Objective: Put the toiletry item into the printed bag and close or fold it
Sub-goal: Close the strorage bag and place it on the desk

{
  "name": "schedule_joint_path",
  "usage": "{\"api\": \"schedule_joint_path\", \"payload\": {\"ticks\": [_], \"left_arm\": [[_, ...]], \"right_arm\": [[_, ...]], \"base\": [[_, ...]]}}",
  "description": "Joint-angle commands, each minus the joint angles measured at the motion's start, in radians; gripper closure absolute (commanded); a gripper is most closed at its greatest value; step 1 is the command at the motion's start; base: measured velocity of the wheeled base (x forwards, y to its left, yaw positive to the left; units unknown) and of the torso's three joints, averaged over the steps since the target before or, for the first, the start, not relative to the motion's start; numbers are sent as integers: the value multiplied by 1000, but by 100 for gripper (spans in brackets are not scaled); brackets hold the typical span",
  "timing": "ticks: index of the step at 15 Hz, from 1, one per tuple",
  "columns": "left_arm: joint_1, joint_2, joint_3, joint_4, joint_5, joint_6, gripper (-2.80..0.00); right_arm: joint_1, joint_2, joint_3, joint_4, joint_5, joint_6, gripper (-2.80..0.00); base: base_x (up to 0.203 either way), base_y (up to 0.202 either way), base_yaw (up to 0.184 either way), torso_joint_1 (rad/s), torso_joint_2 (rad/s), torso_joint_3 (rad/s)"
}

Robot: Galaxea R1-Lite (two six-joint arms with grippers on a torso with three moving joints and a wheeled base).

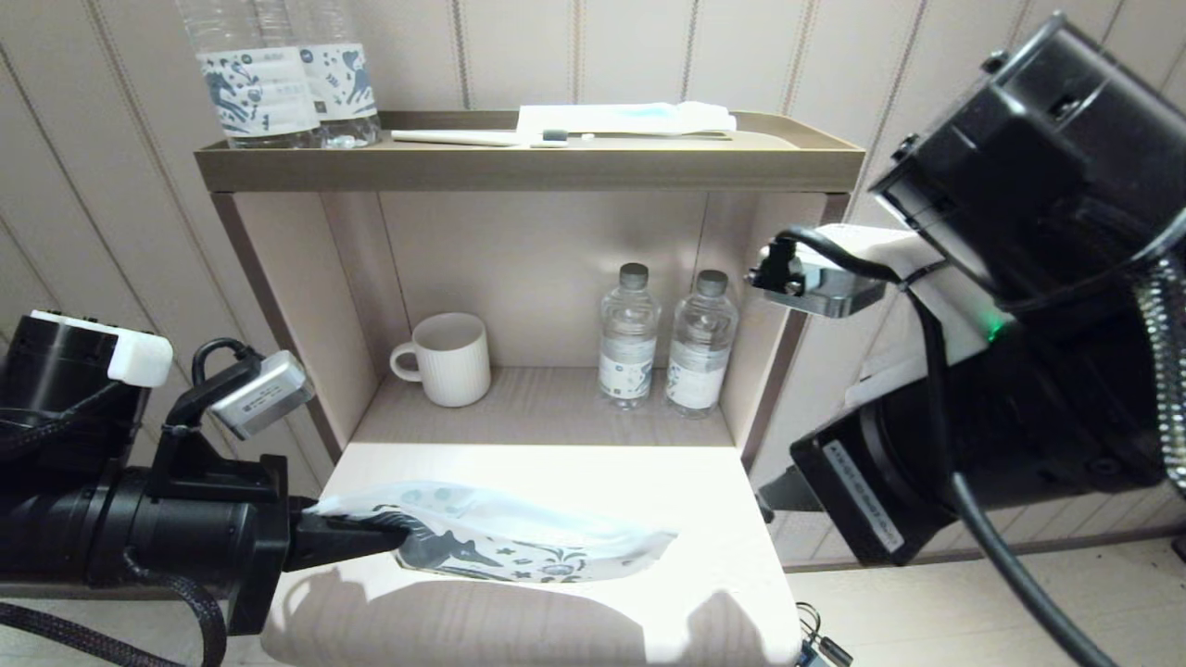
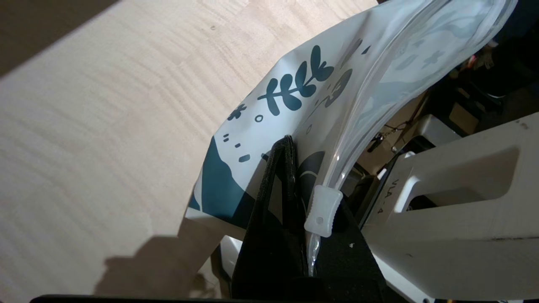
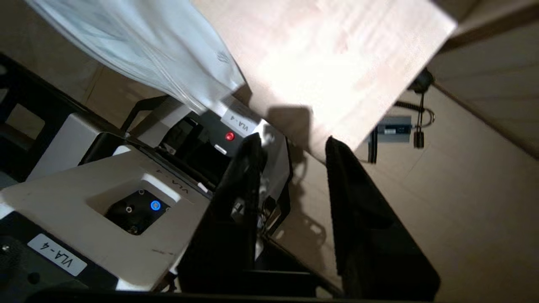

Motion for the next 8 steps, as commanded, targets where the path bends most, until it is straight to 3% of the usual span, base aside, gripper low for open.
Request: {"api": "schedule_joint_path", "payload": {"ticks": [1, 5, 8], "left_arm": [[0, 35, -20, -1, -3, 4, 0], [1, 88, -96, 15, 0, 4, 0], [0, 180, -159, 25, -25, 4, 0]], "right_arm": [[29, 32, -10, -53, 7, -66, -280], [20, 84, -80, -87, 13, -287, -280], [22, 92, -191, -87, 26, -345, -280]], "base": [[0, 0, 0, 0, 0, 0], [0, 0, 0, 0, 0, 0], [0, 0, 0, 0, 0, 0]]}}
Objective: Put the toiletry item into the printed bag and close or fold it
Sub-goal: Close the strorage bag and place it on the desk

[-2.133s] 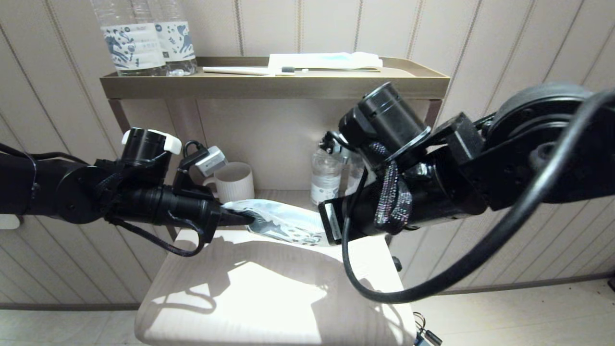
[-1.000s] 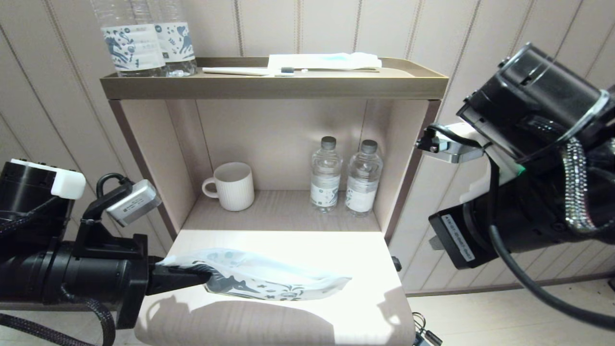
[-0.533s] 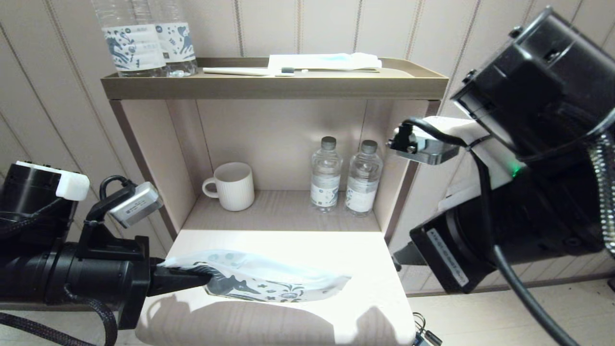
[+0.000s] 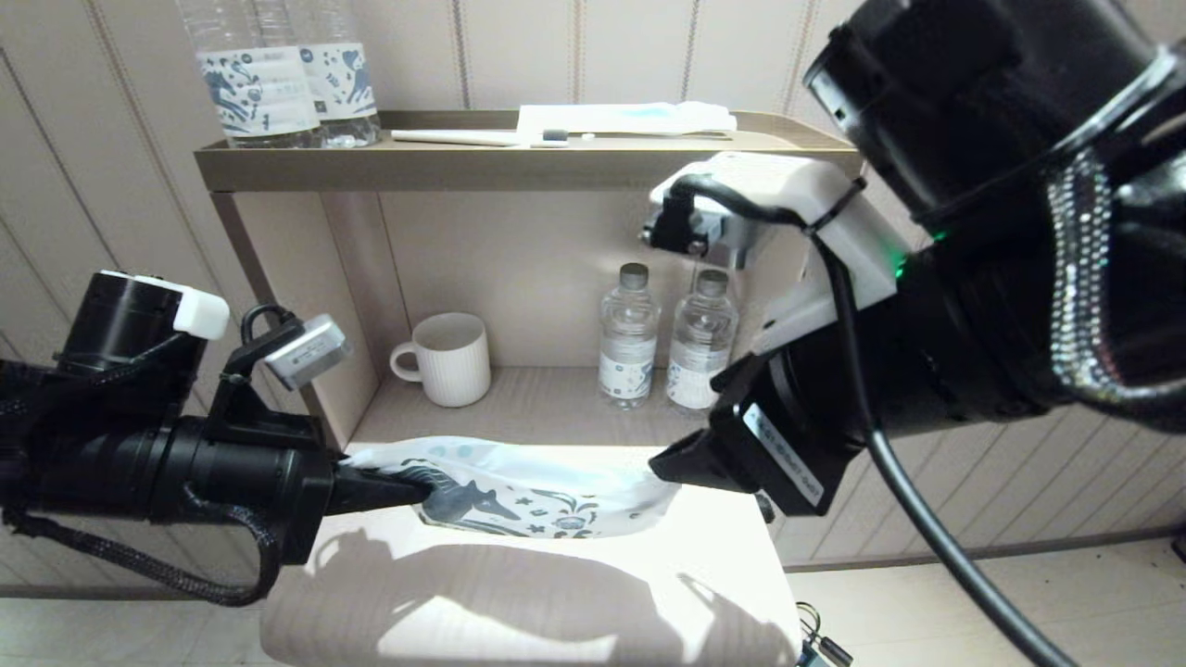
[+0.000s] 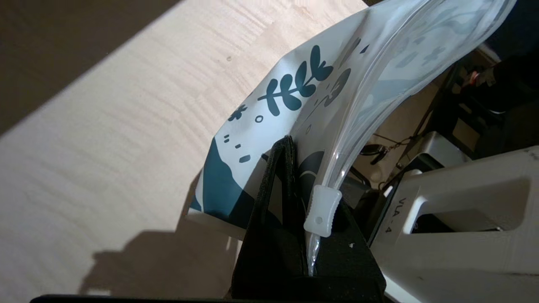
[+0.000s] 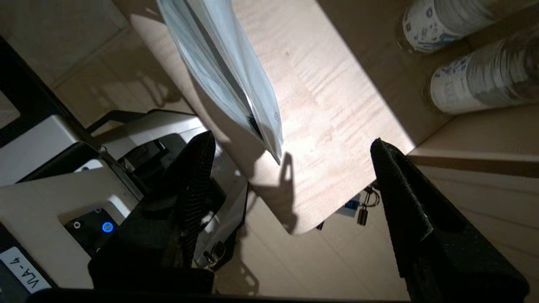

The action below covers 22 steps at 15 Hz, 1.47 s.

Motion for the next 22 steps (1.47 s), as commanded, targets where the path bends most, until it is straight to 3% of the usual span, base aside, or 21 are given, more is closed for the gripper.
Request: {"api": "schedule_joint_path", "payload": {"ticks": [1, 3, 5, 8, 13, 16, 22], "left_arm": [[-2, 83, -30, -3, -44, 11, 0], [-31, 92, -36, -4, -72, 12, 0], [-82, 98, -68, -5, -59, 9, 0], [-108, 148, -160, 0, -54, -21, 0], [-157, 189, -210, 1, -28, -49, 0], [-185, 197, -209, 2, -2, -52, 0], [-194, 199, -209, 4, 0, -54, 0]], "right_arm": [[5, 16, -35, 4, 13, -9, -280], [9, 16, 12, -12, 56, -14, -280], [9, 22, 27, -107, 117, -69, -280], [-3, 84, 47, -220, 342, -113, -280], [-63, 112, 239, -548, 510, -155, -280], [-82, 108, 309, -660, 536, -157, -280], [-105, 158, 269, -666, 540, -189, -280]], "base": [[0, 0, 0, 0, 0, 0], [0, 0, 0, 0, 0, 0], [0, 0, 0, 0, 0, 0], [0, 0, 0, 0, 0, 0], [0, 0, 0, 0, 0, 0], [0, 0, 0, 0, 0, 0], [0, 0, 0, 0, 0, 0]]}}
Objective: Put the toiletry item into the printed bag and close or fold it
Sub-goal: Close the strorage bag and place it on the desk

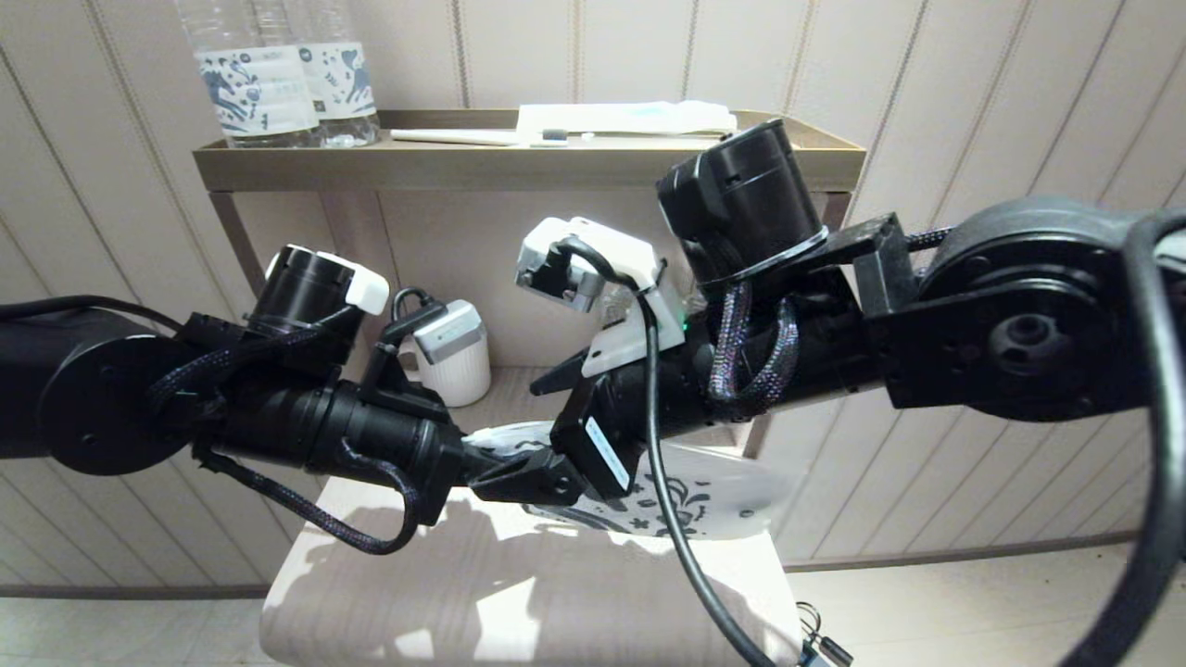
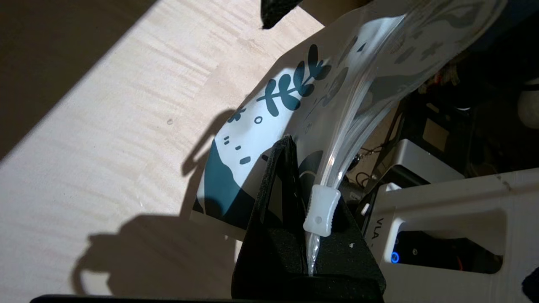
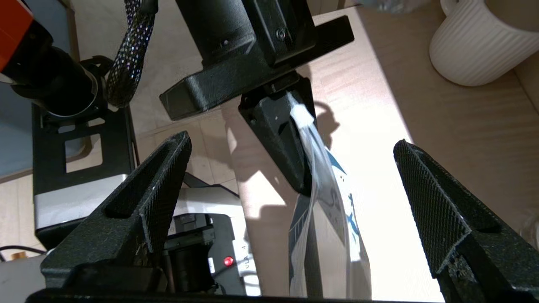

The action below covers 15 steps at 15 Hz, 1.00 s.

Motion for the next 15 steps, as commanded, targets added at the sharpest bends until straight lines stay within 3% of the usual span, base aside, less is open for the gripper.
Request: {"api": "schedule_joint_path", "payload": {"ticks": [1, 8, 15], "left_arm": [[0, 2, -1, 1, -4, 1, 0], [0, 0, 1, -3, -4, 2, 0], [0, 8, -2, -3, -4, 4, 0]], "right_arm": [[-7, 36, -18, 1, 4, -6, -280], [-23, 105, -107, 4, 12, -7, -280], [-25, 117, -109, 7, 19, -7, -280]], "base": [[0, 0, 0, 0, 0, 0], [0, 0, 0, 0, 0, 0], [0, 0, 0, 0, 0, 0]]}}
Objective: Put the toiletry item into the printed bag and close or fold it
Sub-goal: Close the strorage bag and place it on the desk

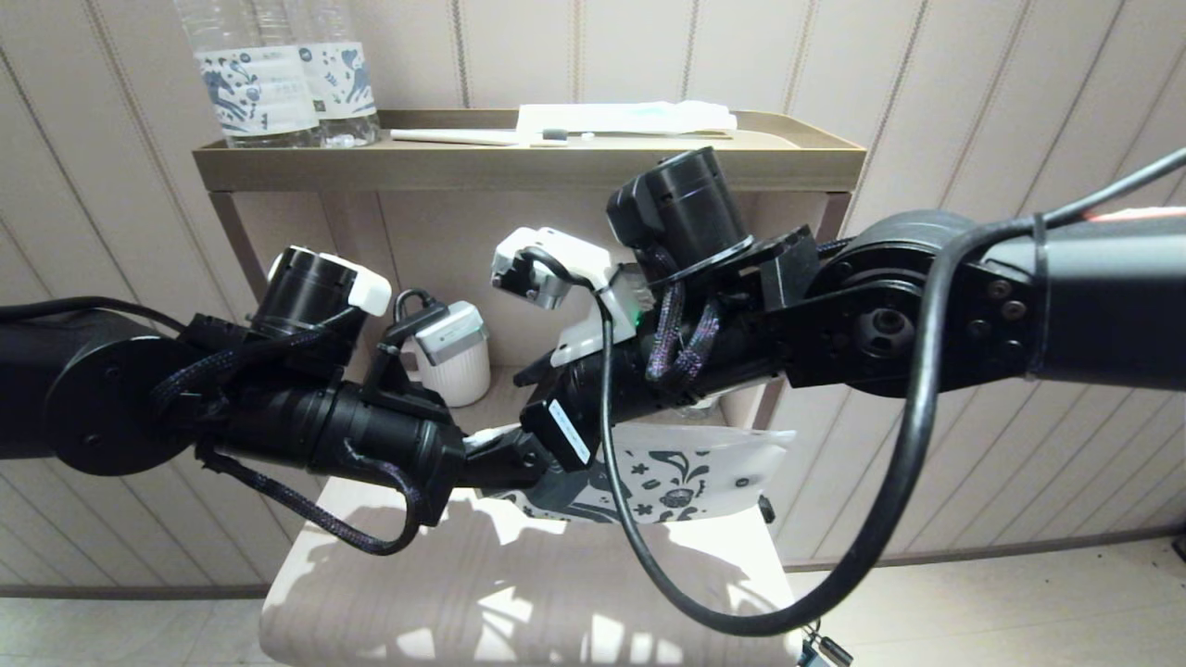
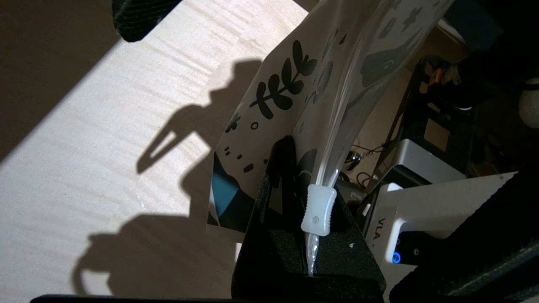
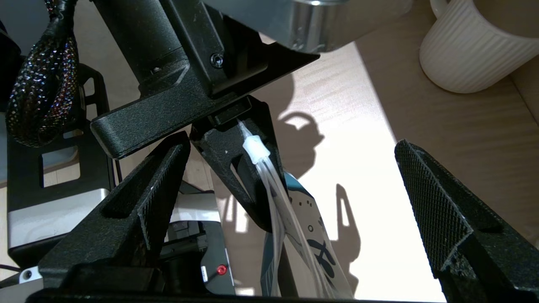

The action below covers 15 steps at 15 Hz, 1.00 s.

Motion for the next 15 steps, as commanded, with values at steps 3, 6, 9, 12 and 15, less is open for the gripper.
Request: {"api": "schedule_joint_path", "payload": {"ticks": [3, 6, 9, 12, 15], "left_arm": [[0, 8, -3, 0, -4, 2, 0], [0, 10, -3, 0, -4, 2, 0], [0, 11, -3, -1, -4, 2, 0], [0, 12, -3, -1, -4, 2, 0], [0, 16, -3, -3, -4, 2, 0]], "right_arm": [[1, 4, -2, 1, 3, -2, -280], [-2, -1, -3, 4, 4, -2, -280], [-16, -9, 5, 6, 3, -2, -280], [-23, -6, 9, 4, 3, -3, -280], [-26, -1, 9, 4, 7, -18, 0]], "base": [[0, 0, 0, 0, 0, 0], [0, 0, 0, 0, 0, 0], [0, 0, 0, 0, 0, 0], [0, 0, 0, 0, 0, 0], [0, 0, 0, 0, 0, 0]]}}
